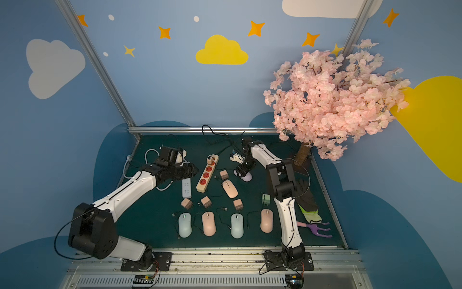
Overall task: Unplug the wireless mouse
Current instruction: Pick up the mouse from the center of the board.
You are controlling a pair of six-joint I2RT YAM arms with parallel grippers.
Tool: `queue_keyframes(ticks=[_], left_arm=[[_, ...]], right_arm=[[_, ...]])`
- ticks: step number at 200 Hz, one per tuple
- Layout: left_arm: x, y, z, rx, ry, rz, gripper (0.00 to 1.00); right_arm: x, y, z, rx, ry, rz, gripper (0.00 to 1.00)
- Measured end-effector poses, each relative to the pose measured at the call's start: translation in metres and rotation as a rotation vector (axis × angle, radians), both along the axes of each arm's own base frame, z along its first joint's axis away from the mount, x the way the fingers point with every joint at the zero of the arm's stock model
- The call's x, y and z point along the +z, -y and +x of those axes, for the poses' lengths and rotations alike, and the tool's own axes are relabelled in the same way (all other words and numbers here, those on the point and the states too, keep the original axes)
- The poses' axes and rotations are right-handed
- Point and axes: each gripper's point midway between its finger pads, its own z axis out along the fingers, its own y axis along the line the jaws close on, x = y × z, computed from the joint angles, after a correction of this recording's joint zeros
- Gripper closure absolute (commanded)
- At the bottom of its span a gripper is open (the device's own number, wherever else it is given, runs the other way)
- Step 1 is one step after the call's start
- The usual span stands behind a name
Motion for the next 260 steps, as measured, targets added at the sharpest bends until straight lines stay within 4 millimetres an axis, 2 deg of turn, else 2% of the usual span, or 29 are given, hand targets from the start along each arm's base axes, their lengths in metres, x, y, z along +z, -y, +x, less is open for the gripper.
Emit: queue_keyframes(ticks=[85,157,183,203,228,242,260], left_arm=[[-0.001,0.000,-0.001,0.000,-0.004,0.001,0.32],[0.000,-0.002,-0.003,0.003,-0.007,0.006,0.31],[0.013,-0.005,-0.005,0.013,0.023,0.008,0.29],[0.033,-0.006,-0.010,0.014,0.076,-0.006,0.27],[0.059,0.000,-0.017,0.014,0.150,-0.050,0.27],[0.063,0.007,-0.025,0.020,0.170,-0.092,0.27],[0.058,0.017,-0.035,0.050,0.154,-0.153,0.27]], right_arm=[[-0.003,-0.001,-0.003,0.031,0.019,-0.044,0.26],[-0.003,0.000,0.001,0.023,0.045,-0.059,0.58],[0.001,0.000,0.001,-0.001,0.045,-0.055,0.71],[0.013,-0.002,0.002,-0.040,0.059,-0.040,0.78],[0.048,-0.006,0.001,-0.116,0.106,0.018,0.85],[0.072,-0.011,-0.004,-0.161,0.133,0.065,0.91],[0.098,-0.020,-0.018,-0.214,0.155,0.131,1.00]])
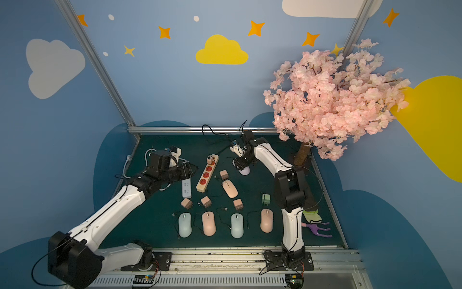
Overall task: Unplug the wireless mouse
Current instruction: Pick up the mouse from the center of the board, then remove the power cord from the mouse.
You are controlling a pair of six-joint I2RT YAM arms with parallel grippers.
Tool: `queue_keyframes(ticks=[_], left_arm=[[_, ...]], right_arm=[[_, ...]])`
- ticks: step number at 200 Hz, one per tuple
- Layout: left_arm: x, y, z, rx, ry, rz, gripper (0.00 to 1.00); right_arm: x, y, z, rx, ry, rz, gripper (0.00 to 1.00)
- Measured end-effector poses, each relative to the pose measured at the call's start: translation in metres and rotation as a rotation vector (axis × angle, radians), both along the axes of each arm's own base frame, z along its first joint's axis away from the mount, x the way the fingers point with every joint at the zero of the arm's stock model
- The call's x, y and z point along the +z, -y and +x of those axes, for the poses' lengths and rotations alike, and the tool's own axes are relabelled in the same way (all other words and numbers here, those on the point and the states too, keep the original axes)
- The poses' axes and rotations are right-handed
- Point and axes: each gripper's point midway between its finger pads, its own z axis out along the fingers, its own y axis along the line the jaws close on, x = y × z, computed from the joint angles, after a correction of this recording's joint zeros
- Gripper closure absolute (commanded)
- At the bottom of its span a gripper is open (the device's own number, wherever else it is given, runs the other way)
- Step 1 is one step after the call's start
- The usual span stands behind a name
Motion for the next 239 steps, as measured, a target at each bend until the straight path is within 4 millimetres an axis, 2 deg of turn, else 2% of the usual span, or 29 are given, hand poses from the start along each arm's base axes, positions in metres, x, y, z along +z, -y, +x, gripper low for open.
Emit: queue_keyframes(ticks=[20,43,71,99,125,174,239], left_arm=[[-0.011,0.015,-0.008,0.041,-0.039,-0.063,0.28],[-0.013,0.037,-0.015,0.078,-0.061,-0.132,0.31],[-0.009,0.063,-0.013,0.113,-0.071,-0.231,0.35],[-0.019,0.081,-0.007,0.149,-0.111,-0.295,0.36],[-0.030,0.095,-0.005,0.162,-0.148,-0.334,0.36],[-0.041,0.114,0.006,0.178,-0.188,-0.411,0.41],[-0.033,0.145,0.034,0.159,-0.190,-0.490,0.42]], right_arm=[[0.013,-0.011,-0.018,-0.040,-0.001,0.059,1.00],[0.006,-0.019,-0.047,-0.073,-0.041,0.093,1.00],[-0.001,-0.018,-0.083,-0.100,-0.072,0.127,1.00],[0.009,-0.011,-0.105,-0.125,-0.032,0.194,1.00],[0.017,-0.009,-0.116,-0.133,0.013,0.250,1.00],[0.021,-0.011,-0.124,-0.126,0.047,0.313,1.00],[0.030,-0.022,-0.133,-0.073,0.063,0.367,1.00]])
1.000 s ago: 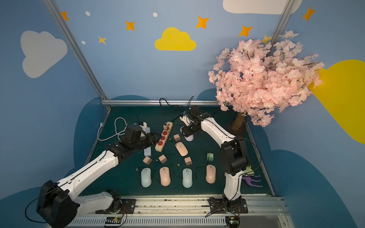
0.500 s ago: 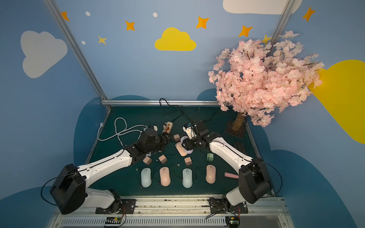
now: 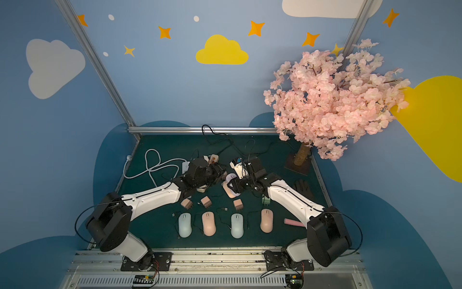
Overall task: Unplug the wireless mouse
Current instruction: Remove the power cord from the mouse.
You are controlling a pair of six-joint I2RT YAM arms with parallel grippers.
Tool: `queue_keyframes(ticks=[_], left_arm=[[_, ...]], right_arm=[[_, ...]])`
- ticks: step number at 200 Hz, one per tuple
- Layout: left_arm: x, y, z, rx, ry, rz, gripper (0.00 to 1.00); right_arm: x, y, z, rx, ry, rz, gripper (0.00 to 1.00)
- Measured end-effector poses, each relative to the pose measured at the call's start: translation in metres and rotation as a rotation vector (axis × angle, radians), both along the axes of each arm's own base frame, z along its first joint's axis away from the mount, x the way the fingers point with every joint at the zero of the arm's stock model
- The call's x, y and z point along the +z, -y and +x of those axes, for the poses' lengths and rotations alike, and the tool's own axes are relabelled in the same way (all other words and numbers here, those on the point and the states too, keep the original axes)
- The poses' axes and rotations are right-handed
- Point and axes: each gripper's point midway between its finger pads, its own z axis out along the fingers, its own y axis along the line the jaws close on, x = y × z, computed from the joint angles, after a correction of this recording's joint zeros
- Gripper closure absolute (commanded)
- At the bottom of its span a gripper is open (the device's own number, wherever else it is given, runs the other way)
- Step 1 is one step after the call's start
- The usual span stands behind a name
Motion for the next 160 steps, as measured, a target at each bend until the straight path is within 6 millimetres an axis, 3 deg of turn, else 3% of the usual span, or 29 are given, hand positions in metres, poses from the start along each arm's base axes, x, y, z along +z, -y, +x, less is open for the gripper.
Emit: queue_keyframes(ticks=[29,81,121,160], left_arm=[[-0.001,0.005,0.005,-0.006,-0.002,-0.016,0.45],[0.003,-0.002,0.014,0.016,0.003,-0.028,0.56],[0.015,0.002,0.017,0.001,0.019,-0.051,0.63],[0.013,0.006,0.015,-0.021,0.013,-0.055,0.76]], right_arm=[[0.003,0.000,-0.003,0.013,0.014,0.006,1.00],[0.007,0.001,-0.010,0.036,0.039,0.014,1.00],[0.009,-0.002,-0.012,0.057,0.050,0.020,1.00],[0.010,-0.003,-0.012,0.061,0.055,0.019,1.00]])
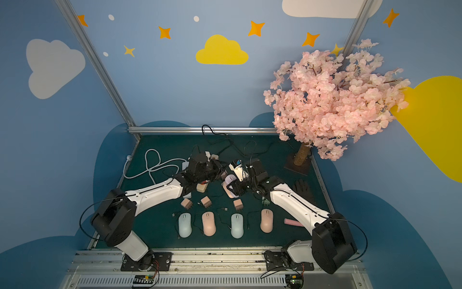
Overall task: Unplug the wireless mouse
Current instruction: Remove the power cord from the mouse.
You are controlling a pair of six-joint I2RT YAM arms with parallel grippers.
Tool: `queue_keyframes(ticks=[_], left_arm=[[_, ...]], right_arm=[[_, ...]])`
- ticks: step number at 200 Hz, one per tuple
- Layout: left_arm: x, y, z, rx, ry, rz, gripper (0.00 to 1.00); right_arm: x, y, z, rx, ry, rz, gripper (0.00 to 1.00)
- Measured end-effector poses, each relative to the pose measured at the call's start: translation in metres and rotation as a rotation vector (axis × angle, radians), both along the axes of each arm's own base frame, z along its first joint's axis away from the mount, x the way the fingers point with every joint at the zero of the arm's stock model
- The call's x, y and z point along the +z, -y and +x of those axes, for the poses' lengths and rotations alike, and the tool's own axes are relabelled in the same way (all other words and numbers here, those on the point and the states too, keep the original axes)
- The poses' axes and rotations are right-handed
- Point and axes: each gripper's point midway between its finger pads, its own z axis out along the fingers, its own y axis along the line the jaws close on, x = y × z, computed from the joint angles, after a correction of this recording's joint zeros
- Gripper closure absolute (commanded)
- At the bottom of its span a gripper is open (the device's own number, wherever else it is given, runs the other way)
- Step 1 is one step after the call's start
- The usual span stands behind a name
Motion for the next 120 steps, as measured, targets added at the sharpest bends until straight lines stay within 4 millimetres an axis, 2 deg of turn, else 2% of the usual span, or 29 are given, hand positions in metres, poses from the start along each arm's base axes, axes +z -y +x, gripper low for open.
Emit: queue_keyframes(ticks=[26,82,120], left_arm=[[-0.002,0.000,-0.001,-0.006,-0.001,0.013,0.79],[-0.008,0.002,-0.007,-0.025,-0.006,0.045,0.78],[-0.011,0.002,-0.008,-0.033,-0.008,0.059,0.87]], right_arm=[[0.000,0.000,0.000,0.001,0.000,0.000,1.00],[0.001,0.000,0.000,0.000,0.004,0.000,1.00],[0.001,-0.001,0.001,0.000,0.008,0.002,1.00]])
